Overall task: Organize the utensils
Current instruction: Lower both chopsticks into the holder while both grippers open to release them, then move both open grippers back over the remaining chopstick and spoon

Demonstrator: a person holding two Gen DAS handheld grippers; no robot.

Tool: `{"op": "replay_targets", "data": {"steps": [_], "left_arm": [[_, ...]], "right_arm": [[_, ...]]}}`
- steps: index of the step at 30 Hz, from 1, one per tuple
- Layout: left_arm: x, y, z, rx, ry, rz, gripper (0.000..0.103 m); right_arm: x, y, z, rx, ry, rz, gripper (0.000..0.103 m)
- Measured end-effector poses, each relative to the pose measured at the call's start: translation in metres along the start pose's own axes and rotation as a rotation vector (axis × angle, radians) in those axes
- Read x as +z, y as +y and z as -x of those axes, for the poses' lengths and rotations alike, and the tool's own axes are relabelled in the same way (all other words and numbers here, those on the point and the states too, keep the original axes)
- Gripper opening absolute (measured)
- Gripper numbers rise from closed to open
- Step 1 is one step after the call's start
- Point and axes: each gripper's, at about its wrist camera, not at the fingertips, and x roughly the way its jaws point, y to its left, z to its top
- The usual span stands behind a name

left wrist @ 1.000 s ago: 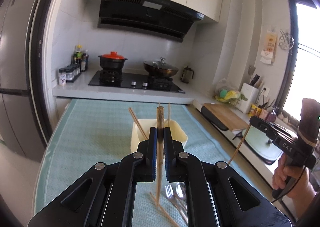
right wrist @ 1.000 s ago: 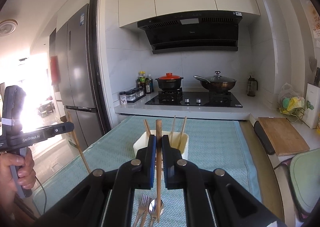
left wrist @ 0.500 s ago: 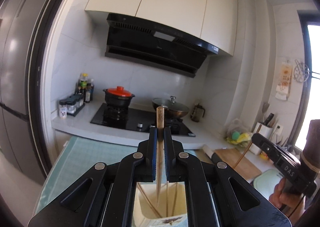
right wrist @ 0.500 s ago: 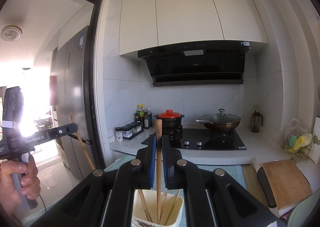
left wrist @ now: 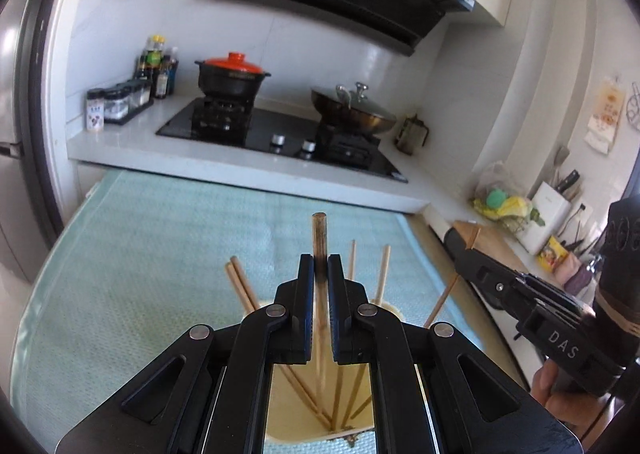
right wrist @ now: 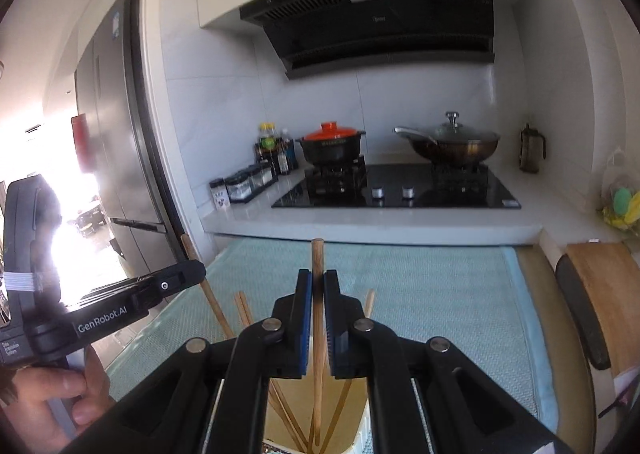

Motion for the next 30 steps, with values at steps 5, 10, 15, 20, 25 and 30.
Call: {"op": "replay_targets", "data": {"steps": [5,10,15,20,25,30], "left_arm": [[-0.007,0.005,-0.014,0.041,0.078,0.012,0.024],[-0.001,0.013,0.036,0.091,-0.010,-0.037,0.080],[-0.018,0.013,0.114,0.181,-0.053,-0.196,0.102],[-0.073,0.014,0.173,0.341,-0.023,-0.325,0.103],[-0.140,0.015,0.205,0.409,0.012,-0.294,0.103],[-0.200,0.009,0.229,0.436,0.022,-0.212,0.103]], "right_arm": [[-0.014,-0.015,-0.034,-0.006,0.125,-0.078,0.009],[-0.005,-0.019,-0.008,-0.001,0.065,-0.121,0.062],[0.010,-0.008,0.056,-0.051,0.019,-0.011,0.063],[-0.014,0.006,0.133,-0.089,0.046,0.099,0.068],[-0.066,0.007,0.197,-0.158,0.054,0.144,0.068],[-0.121,0.007,0.248,-0.249,0.001,0.139,0.068]]}}
